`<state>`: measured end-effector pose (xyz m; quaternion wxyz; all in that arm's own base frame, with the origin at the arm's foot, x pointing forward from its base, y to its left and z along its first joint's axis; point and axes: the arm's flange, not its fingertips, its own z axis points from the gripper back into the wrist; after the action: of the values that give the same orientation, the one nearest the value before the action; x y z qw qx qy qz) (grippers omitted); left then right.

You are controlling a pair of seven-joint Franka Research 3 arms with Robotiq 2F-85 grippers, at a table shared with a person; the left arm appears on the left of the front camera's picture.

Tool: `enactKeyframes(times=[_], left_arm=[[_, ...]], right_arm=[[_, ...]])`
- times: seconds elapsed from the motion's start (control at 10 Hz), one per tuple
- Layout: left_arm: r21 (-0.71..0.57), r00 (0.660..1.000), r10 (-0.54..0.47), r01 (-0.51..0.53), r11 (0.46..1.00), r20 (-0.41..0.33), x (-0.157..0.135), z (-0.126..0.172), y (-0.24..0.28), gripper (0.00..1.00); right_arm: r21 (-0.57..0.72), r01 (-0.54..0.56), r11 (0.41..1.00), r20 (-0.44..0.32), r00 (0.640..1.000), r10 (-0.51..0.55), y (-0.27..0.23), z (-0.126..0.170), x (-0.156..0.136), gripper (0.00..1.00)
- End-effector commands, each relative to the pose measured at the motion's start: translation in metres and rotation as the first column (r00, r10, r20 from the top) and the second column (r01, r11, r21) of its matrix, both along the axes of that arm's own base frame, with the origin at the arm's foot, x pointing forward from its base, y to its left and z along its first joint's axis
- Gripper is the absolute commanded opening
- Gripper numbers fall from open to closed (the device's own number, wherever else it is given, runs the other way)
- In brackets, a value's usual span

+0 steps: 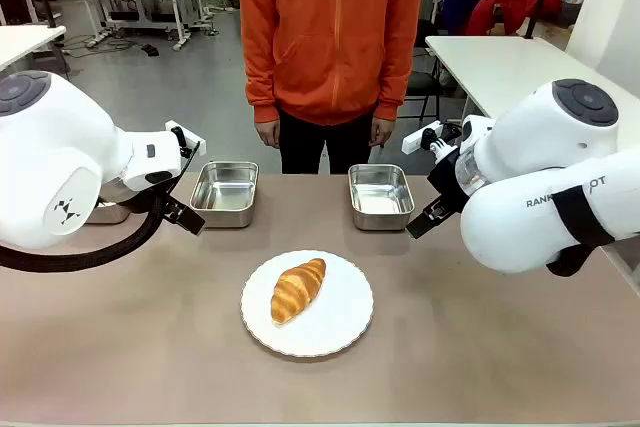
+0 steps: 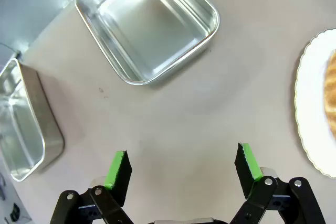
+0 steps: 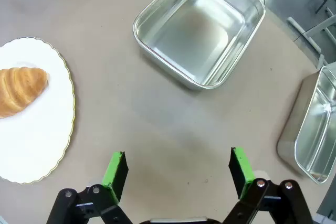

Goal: Place the bread in the container.
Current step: Place the Butter Roll into the Airtight Container indicated by the human.

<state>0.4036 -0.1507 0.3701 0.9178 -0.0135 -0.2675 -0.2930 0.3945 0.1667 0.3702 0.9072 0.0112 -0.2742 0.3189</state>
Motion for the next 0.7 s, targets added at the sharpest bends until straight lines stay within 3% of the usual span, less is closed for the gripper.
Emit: enactKeyframes(times=[0.0,0.6], left_arm=[[0.0,1.0,0.0,0.0,1.0,0.0,0.0,0.0001,0.0,1.0],[0.0,1.0,0.0,0.0,1.0,0.0,0.0,0.0001,0.0,1.0]], right_arm=[[0.0,0.0,1.0,0.0,1.0,0.0,0.0,0.0001,0.0,1.0],[0.0,0.0,1.0,0.0,1.0,0.0,0.0,0.0001,0.0,1.0]])
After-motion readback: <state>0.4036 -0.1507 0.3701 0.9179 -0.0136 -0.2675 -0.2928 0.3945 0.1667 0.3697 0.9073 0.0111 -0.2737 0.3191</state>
